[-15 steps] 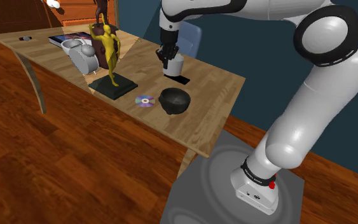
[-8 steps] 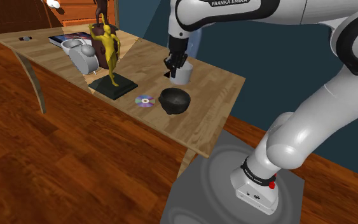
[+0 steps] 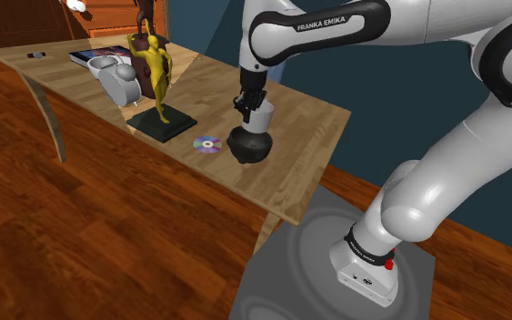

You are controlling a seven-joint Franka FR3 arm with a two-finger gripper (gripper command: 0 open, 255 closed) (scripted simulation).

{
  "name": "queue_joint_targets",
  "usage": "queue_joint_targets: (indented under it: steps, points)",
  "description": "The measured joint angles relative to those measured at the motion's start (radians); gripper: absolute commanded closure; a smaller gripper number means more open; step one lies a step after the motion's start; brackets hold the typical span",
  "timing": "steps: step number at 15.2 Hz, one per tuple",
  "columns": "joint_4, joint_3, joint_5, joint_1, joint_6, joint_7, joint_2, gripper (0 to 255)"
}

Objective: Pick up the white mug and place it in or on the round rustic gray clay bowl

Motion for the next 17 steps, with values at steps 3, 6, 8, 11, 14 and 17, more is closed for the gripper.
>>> queue_joint_targets:
  steps: [3, 6, 8, 11, 14, 17]
  points:
    - [-0.031, 0.0, -0.001, 0.0, 0.039, 0.002, 0.009, 255]
    - [-0.057, 0.0, -0.002, 0.0, 0.075, 0.004, 0.018, 255]
    - [-0.061, 0.0, -0.002, 0.0, 0.084, 0.005, 0.022, 255]
    - [-0.064, 0.0, -0.003, 0.0, 0.087, 0.005, 0.023, 255]
    - [-0.064, 0.0, -0.003, 0.0, 0.087, 0.005, 0.023, 0]
    - [-0.064, 0.0, -0.003, 0.0, 0.087, 0.005, 0.023, 0]
